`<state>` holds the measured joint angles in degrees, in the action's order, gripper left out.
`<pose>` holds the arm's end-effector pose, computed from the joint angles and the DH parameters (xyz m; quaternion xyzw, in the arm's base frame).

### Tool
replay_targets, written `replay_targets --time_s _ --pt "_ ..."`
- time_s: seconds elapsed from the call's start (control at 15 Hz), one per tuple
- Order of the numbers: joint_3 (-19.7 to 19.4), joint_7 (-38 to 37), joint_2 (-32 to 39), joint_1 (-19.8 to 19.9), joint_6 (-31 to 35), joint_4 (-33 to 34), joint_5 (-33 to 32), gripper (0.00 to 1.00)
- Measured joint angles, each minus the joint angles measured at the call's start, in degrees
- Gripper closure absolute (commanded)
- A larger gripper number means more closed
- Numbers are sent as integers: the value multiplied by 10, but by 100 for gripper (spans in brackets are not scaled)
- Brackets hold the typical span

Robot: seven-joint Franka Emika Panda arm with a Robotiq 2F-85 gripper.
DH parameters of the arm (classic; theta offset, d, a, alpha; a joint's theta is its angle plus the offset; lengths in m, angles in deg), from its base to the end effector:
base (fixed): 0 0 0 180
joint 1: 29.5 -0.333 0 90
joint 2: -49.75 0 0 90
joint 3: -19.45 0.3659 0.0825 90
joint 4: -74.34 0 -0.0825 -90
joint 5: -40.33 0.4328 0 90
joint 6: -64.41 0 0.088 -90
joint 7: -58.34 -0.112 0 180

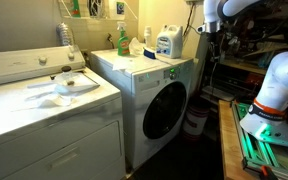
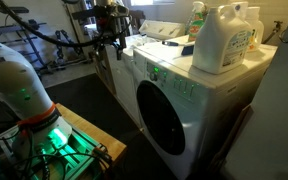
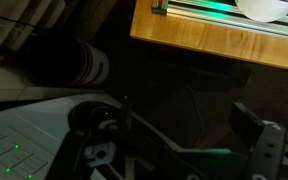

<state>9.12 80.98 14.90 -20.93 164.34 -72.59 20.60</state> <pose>0.3271 -0.1485 0.4646 0.9827 0.1011 -0.1379 0.0715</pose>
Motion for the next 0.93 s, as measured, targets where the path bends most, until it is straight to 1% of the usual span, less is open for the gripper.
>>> replay_targets --time_s 0.73,0.93 --pt "0 0 0 0 0 0 0 0" --pt "-2 0 2 -13 1 -1 19 0"
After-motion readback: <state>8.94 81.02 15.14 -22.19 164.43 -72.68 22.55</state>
